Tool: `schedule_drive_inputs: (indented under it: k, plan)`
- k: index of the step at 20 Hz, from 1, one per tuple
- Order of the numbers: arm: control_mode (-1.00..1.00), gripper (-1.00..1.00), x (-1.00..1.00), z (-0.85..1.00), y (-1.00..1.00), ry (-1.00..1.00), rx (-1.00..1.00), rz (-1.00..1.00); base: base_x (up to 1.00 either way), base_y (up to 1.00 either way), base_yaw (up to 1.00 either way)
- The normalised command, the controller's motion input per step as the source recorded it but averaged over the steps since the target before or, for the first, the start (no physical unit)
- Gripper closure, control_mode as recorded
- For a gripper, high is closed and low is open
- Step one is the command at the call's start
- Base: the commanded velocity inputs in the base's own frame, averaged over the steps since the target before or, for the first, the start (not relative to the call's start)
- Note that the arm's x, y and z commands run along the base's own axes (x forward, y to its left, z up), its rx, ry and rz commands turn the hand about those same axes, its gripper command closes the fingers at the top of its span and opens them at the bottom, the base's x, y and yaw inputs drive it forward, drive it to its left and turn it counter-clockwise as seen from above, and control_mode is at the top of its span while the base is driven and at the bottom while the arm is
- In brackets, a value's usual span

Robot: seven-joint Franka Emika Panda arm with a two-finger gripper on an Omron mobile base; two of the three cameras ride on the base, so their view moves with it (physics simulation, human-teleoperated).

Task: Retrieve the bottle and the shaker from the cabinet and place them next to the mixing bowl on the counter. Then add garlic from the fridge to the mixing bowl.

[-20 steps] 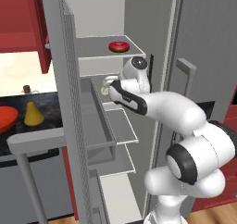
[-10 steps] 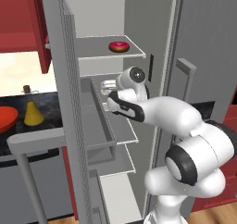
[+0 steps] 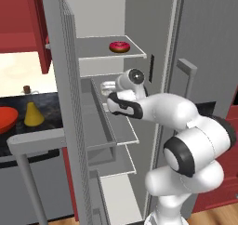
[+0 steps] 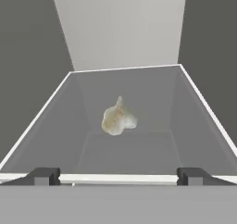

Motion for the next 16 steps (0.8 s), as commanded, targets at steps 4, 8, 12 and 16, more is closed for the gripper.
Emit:
schedule_drive_inputs:
  k: [4, 8, 12, 16]
  plan:
    - [-1.0, -1.0, 0.15, 0.03, 0.0, 0.16, 0.0, 0.01, 0.0, 0.0, 0.0]
    - [-1.0, -1.0, 0.15, -0.04, 0.0, 0.08, 0.0, 0.0, 0.0, 0.0, 0.0]
    - [-1.0, -1.0, 0.24, -0.25, 0.0, 0.01, 0.0, 0.0, 0.0, 0.0, 0.0]
    - [-1.0, -1.0, 0.3, -0.33, 0.04, 0.0, 0.0, 0.0, 0.0, 0.0, 0.0]
